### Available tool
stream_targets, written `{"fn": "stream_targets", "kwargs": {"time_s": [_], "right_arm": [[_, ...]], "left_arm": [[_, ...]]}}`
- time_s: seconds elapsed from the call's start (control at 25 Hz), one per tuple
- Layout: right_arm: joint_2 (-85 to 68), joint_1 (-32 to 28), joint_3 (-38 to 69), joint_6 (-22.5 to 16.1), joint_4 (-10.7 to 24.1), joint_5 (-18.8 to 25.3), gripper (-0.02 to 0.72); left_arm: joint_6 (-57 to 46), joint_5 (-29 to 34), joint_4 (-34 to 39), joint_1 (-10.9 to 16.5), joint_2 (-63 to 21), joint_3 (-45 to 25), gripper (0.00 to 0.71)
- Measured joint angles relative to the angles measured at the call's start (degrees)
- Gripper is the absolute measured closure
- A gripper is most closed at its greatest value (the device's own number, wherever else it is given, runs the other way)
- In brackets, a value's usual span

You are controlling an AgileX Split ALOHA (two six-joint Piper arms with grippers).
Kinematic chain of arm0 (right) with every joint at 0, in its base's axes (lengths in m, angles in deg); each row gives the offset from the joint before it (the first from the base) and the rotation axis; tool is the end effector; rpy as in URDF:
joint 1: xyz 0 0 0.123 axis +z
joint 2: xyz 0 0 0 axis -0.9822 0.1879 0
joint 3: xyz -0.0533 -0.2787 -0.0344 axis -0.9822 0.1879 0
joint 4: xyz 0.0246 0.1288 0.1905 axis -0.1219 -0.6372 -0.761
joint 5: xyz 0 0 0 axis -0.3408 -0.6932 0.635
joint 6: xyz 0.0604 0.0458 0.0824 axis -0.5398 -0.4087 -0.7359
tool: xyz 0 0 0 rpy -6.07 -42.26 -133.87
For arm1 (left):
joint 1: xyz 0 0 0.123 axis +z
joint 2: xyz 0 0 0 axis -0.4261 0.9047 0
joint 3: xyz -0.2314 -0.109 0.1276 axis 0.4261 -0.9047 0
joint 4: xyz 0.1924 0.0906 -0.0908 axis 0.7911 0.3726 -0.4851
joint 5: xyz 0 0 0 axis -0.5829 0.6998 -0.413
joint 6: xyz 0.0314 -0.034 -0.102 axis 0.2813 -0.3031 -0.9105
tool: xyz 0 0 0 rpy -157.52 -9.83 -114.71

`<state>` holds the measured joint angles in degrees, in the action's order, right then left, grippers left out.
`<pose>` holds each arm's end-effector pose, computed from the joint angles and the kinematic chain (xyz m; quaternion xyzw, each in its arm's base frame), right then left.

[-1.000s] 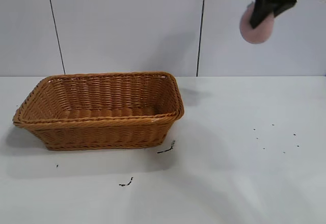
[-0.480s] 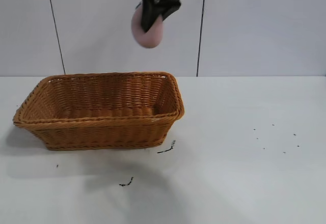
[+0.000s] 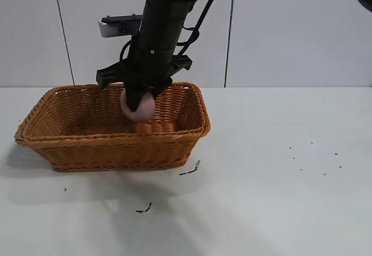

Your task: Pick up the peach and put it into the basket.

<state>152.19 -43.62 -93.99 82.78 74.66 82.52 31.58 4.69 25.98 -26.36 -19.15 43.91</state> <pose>0.4163 0.3045 0.1746 -0.3378 0.9126 0.0851 0.2139 -0.0067 -0.0036 0.2568 0.0421 0.8523 -0.0045 0.5213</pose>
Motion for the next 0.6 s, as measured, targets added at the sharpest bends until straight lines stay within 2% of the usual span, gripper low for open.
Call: {"fn": "stream_targets", "kwargs": {"time_s": [0.28, 0.6], "right_arm": [[-3.0, -3.1, -1.2, -1.2, -0.3, 2.1, 0.015], [-3.2, -16.9, -2.0, -2.0, -0.2, 6.7, 0.014]], "left_arm": [[0.0, 0.0, 0.0, 0.0, 0.0, 0.0, 0.018], [0.0, 0.0, 0.0, 0.0, 0.0, 0.0, 0.018]]}}
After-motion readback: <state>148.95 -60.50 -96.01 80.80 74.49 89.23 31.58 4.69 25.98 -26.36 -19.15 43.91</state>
